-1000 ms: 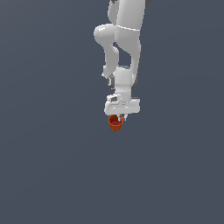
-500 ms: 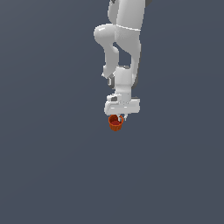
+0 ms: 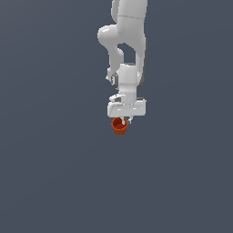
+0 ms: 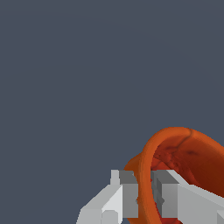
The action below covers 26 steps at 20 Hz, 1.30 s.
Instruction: Pick up the object and move it to a goal position.
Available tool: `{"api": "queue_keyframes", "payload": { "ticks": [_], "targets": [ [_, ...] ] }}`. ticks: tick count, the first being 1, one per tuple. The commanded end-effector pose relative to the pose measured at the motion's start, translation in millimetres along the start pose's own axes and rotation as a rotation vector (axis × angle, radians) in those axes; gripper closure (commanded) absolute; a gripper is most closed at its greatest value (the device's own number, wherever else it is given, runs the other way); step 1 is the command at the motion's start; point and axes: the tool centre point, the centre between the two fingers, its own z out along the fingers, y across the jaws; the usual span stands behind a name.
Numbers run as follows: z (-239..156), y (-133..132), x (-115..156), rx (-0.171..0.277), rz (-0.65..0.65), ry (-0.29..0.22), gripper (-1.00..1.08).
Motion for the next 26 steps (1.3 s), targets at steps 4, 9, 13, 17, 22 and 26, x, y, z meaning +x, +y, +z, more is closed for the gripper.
{"api": "queue_keyframes", "payload": {
  "ticks": [4,9,13,17,22,26],
  "targets": [
    [-26.2,16.6,34.2,-0.003,0.001,0.002,1.08],
    [-58.5,36.7,76.9,-0.006,0.001,0.001,1.08],
    [-84.7,52.8,112.4,-0.007,0.001,0.001,1.08],
    [-106.6,66.2,143.1,-0.007,0.000,0.001,1.08],
    [-126.3,77.7,172.7,-0.005,-0.001,0.002,1.08],
    [-134.6,82.4,186.5,-0.002,-0.001,0.002,1.08]
  ]
}}
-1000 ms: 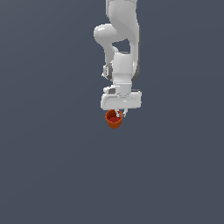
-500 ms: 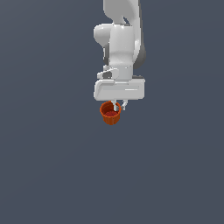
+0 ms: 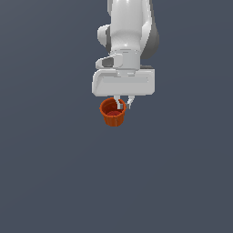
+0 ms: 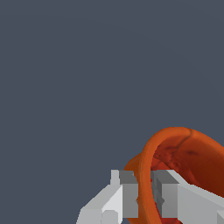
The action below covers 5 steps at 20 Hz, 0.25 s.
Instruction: Pick up the object and move it to a goal position.
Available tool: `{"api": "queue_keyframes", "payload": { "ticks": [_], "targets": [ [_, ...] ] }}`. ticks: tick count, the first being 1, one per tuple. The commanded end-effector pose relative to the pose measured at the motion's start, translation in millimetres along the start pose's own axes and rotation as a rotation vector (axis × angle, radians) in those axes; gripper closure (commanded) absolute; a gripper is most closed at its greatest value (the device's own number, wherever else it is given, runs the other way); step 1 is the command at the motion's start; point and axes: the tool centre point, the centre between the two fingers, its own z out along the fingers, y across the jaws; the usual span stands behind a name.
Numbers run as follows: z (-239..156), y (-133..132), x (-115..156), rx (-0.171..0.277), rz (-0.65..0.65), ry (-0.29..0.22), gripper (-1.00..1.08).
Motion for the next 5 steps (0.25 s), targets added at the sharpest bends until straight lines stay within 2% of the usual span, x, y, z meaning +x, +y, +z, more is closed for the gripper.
{"api": "queue_keyframes", "payload": {
  "ticks": [1,5],
  "targets": [
    [-4.8,2.4,7.8,0.002,-0.001,0.001,1.08],
    [-6.6,3.3,11.5,0.003,-0.001,0.001,1.08]
  ]
}}
